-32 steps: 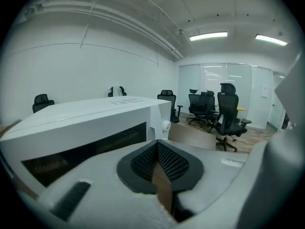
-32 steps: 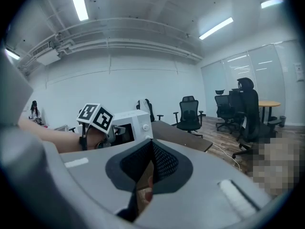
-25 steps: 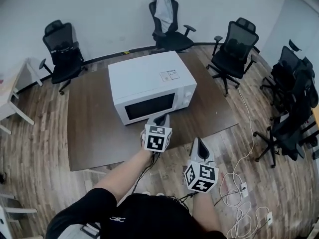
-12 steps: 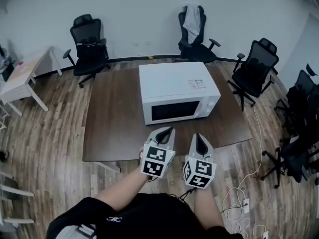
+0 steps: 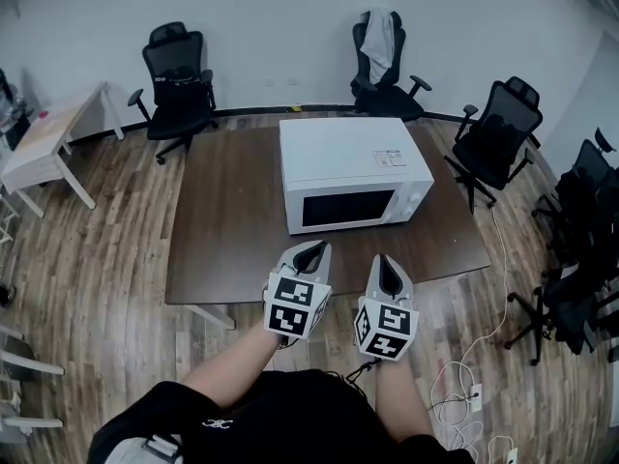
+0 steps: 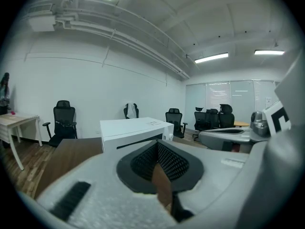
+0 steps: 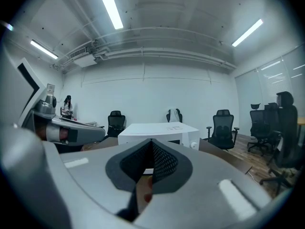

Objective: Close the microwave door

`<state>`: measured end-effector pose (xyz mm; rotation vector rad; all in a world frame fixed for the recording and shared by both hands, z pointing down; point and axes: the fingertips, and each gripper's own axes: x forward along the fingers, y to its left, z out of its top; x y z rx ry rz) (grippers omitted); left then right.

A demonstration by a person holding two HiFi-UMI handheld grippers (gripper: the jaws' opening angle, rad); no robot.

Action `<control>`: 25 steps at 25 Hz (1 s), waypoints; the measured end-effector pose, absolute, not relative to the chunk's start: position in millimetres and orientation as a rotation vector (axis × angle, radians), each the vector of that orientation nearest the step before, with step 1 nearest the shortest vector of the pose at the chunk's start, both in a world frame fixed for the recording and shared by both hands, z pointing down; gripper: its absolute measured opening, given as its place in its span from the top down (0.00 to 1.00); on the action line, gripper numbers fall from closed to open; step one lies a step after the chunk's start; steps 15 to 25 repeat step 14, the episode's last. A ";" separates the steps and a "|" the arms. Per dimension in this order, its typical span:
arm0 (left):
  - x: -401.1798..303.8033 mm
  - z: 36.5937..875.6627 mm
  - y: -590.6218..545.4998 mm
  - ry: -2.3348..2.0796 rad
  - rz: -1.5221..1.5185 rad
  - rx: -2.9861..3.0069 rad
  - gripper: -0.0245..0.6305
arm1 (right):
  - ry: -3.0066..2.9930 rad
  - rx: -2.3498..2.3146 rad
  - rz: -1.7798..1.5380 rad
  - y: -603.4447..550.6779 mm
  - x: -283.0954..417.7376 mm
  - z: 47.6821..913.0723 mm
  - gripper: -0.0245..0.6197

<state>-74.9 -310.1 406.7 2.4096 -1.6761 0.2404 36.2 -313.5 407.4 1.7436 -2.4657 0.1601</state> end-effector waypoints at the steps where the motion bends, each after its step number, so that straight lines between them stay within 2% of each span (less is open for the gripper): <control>1: -75.5 408.2 -307.9 -1.675 0.242 2.406 0.95 | -2.463 1.746 0.161 -311.6 36.8 408.3 0.95; 25: -68.5 412.2 -294.0 -1.621 0.258 2.431 0.95 | -2.452 1.755 0.177 -298.8 38.9 413.3 0.95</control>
